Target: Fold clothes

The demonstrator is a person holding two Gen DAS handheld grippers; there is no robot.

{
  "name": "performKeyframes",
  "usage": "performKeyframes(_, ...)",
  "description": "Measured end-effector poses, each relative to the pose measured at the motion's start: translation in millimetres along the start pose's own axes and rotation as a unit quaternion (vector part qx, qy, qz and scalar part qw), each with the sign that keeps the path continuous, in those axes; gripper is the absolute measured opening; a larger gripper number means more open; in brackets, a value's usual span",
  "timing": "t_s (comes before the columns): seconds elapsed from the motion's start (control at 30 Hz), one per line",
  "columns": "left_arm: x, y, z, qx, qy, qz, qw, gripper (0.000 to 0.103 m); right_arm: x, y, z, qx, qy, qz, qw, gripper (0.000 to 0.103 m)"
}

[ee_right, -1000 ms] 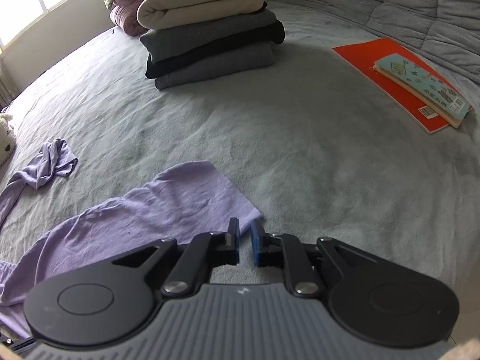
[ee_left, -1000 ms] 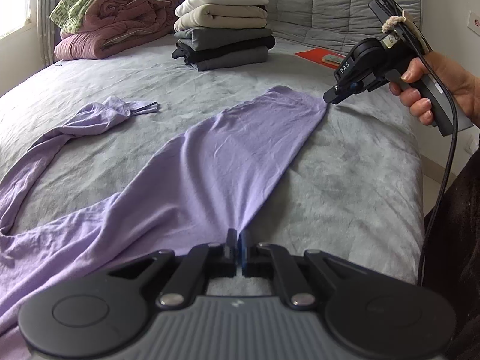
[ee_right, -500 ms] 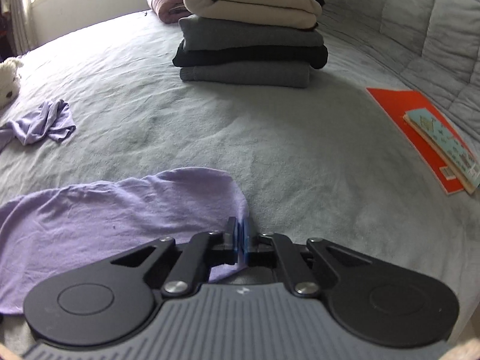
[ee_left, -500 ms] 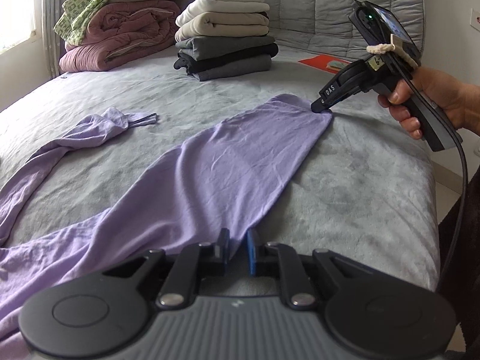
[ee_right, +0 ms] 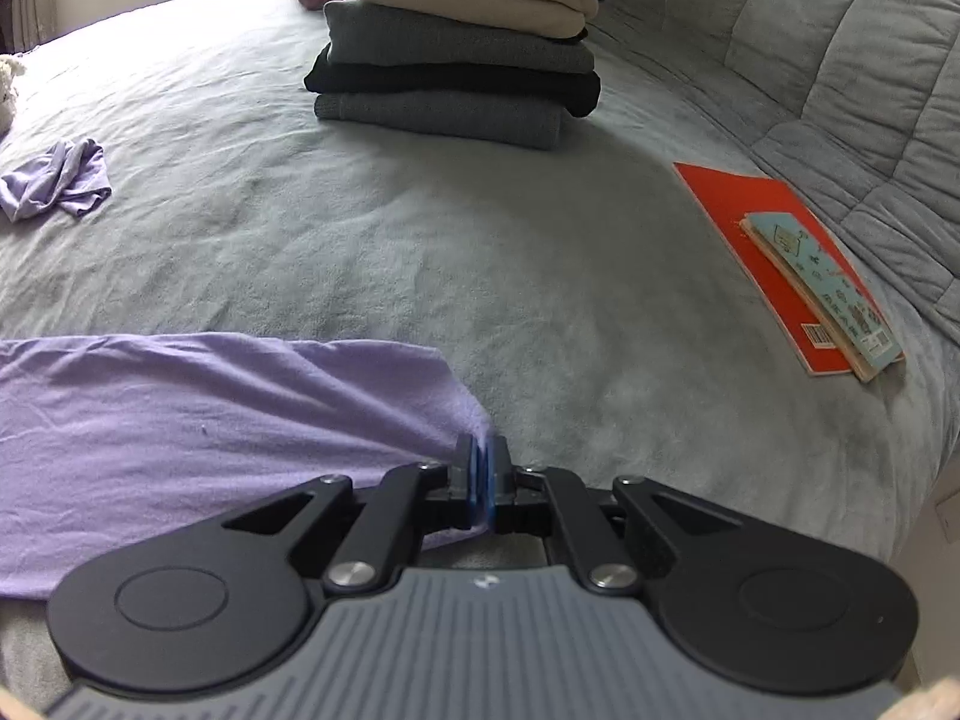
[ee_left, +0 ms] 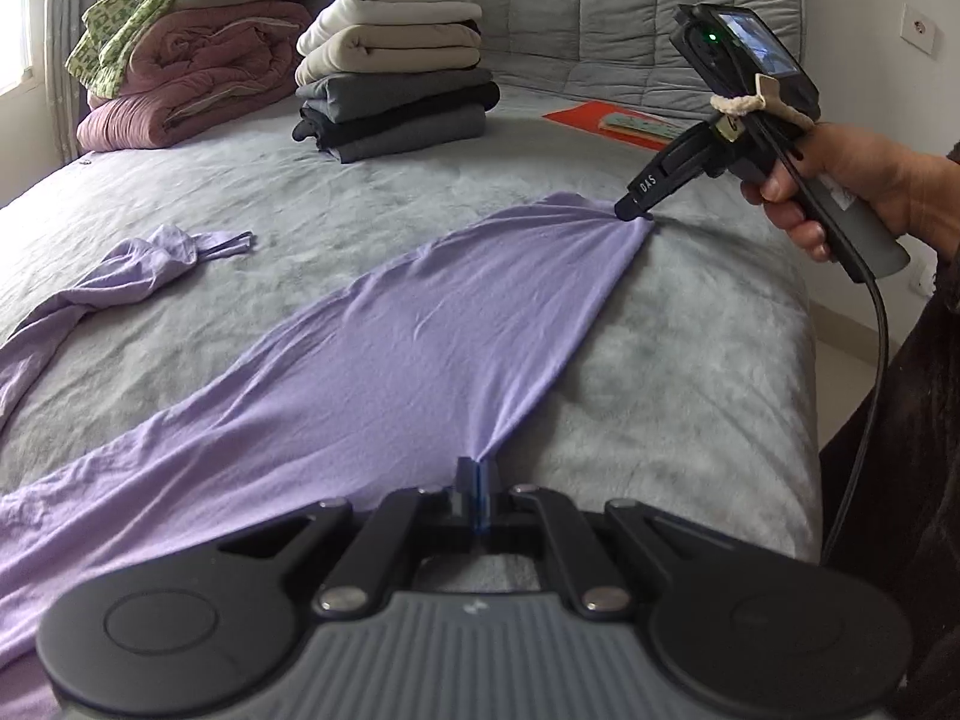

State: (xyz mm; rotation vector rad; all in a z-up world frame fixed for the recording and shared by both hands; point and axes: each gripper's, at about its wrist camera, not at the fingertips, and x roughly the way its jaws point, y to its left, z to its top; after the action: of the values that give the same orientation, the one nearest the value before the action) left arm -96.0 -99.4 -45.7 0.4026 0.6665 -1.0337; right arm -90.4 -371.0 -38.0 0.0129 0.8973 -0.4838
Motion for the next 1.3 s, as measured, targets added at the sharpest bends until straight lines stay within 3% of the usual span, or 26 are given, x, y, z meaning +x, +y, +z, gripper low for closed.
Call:
performKeyframes(0.07,-4.2,2.3,1.5,-0.01,-0.001,0.0,0.9999,0.004,-4.0,2.3,1.2,-0.002,-0.007,0.002,1.0,0.006)
performKeyframes(0.17,-12.0,6.6,1.6,-0.022,-0.005,0.001,0.9997,0.01,-10.3,4.6,4.2,-0.003,-0.018,0.013,1.0,0.017)
performKeyframes(0.27,-19.7,10.5,-0.5,-0.031,-0.009,0.015,0.9994,0.023,-16.5,10.7,8.6,-0.011,-0.031,0.018,0.999,0.032)
performKeyframes(0.3,-21.9,11.9,-1.7,-0.033,-0.01,0.018,0.9992,0.029,-18.4,13.1,10.0,-0.014,-0.035,0.019,0.999,0.033)
performKeyframes(0.43,-31.2,21.2,-7.7,-0.052,-0.009,0.04,0.9978,0.03,-26.0,22.2,16.4,-0.017,-0.046,0.03,0.998,0.033)
performKeyframes(0.73,-59.7,56.1,-37.0,-0.119,-0.002,0.12,0.9856,0.032,-45.2,65.7,26.7,-0.033,-0.063,0.119,0.99,0.036)
performKeyframes(1.03,-104.2,93.2,-74.3,-0.191,-0.01,0.208,0.9594,0.032,-64.0,138.5,20.8,-0.097,-0.061,0.207,0.972,0.036)
performKeyframes(1.3,-143.8,132.9,-112.5,-0.273,-0.001,0.292,0.9165,0.032,-94.7,218.2,0.7,-0.2,-0.066,0.29,0.934,0.036)
